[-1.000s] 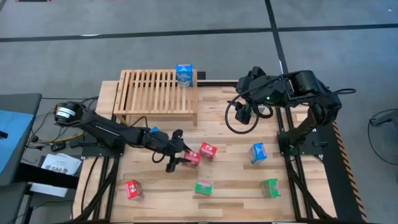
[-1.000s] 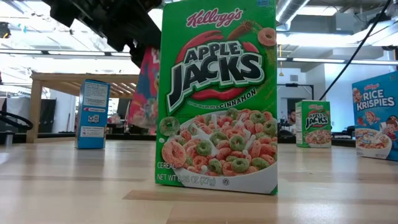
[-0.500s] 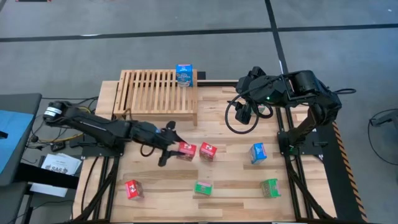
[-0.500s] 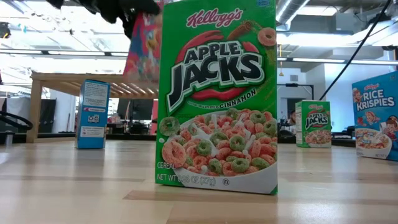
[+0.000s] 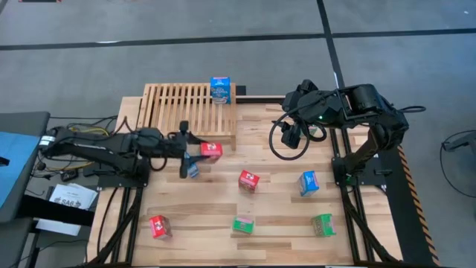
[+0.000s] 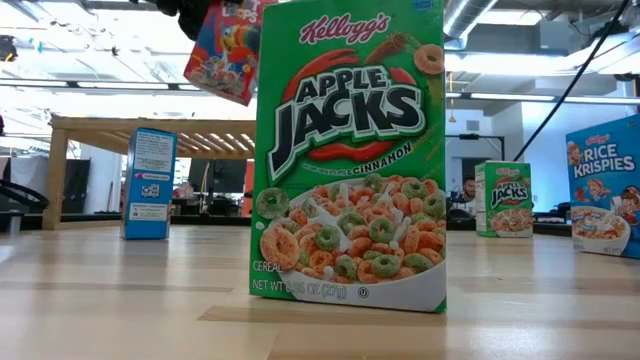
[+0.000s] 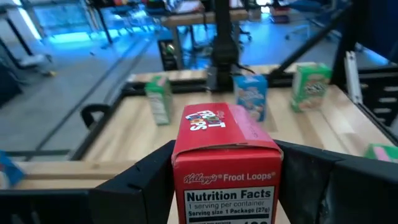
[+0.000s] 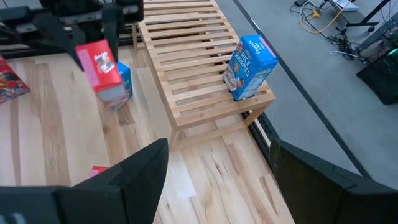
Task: Stack cereal on shelf
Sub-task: Put the middle red cereal box on the shelf, then put the top right green cereal box on the shelf
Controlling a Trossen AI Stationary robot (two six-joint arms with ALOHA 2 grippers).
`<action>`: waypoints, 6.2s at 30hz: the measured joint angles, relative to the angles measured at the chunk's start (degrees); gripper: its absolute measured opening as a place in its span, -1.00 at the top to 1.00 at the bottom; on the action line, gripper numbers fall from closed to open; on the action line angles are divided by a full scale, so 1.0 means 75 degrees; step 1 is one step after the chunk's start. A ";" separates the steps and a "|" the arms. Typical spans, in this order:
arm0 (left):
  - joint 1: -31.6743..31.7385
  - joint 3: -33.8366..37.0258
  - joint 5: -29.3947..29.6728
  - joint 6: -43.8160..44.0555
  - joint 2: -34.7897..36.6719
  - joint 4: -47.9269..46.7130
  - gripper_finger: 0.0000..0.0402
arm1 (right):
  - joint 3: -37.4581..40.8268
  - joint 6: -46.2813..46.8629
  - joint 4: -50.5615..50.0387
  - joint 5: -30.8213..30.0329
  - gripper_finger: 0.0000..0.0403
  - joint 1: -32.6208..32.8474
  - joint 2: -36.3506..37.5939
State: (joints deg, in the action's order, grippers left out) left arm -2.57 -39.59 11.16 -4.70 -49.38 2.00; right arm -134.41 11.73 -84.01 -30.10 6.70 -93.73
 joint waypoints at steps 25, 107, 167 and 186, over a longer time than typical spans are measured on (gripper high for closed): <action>0.4652 -0.0006 -0.1749 -0.0849 0.0523 0.0029 -0.06 | 0.0000 -0.0006 -0.0149 0.0002 -0.52 0.0000 0.0000; 0.7270 -0.0734 -0.4020 0.0793 0.0256 -0.0014 -0.52 | 0.0000 0.0061 -0.0315 0.0002 -0.52 -0.0003 0.0000; 0.4684 0.0067 -0.0001 0.0663 -0.0867 -0.0537 -0.52 | 0.0000 0.0052 -0.0358 0.0008 -0.52 -0.0003 -0.0003; 0.2735 0.0067 -0.0915 0.1380 0.0860 -0.1382 -0.52 | 0.0003 0.0407 -0.0803 0.0011 -0.52 0.0174 -0.0003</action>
State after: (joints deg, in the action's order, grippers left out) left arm 17.94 -39.09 4.29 5.65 -42.93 -8.36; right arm -134.39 14.78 -90.03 -30.02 8.00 -93.76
